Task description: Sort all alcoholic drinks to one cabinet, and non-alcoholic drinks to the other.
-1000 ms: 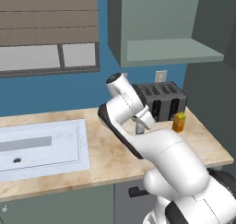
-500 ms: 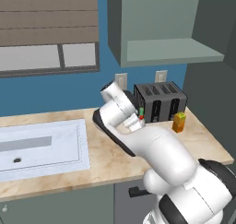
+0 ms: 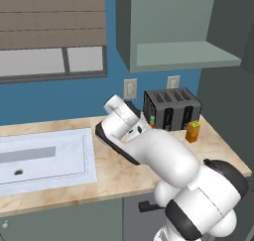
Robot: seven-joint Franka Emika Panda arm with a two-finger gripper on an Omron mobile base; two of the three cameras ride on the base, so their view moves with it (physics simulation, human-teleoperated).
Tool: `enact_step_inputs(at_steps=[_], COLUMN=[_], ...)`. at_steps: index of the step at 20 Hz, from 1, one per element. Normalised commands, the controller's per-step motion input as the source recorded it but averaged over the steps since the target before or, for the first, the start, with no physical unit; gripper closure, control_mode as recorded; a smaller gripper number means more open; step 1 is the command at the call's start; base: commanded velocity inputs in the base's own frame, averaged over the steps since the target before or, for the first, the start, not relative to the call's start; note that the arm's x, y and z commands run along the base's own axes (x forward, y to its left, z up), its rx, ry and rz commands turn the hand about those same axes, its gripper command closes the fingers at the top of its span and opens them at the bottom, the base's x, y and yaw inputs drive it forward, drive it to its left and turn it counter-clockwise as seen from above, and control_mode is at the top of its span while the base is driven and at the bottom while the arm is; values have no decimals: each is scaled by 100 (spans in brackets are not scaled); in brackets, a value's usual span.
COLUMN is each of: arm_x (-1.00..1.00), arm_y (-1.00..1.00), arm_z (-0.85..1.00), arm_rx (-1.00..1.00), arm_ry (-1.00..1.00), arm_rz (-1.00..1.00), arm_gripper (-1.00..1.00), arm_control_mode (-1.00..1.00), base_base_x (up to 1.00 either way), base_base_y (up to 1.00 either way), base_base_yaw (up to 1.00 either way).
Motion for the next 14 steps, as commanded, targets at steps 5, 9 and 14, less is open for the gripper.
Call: enact_step_inputs(at_steps=[5,9,14], arm_x=[0,0,-6], arm_y=[0,0,-4], arm_z=[0,0,-1], arm_rx=[-16,-12,-8], arm_ry=[0,0,0], arm_rz=[-7,0,0], arm_gripper=[-100,-100,-100], arm_control_mode=[-100,-100,-100], base_base_x=[0,0,0], base_base_y=[0,0,0], base_base_yaw=[0,0,0])
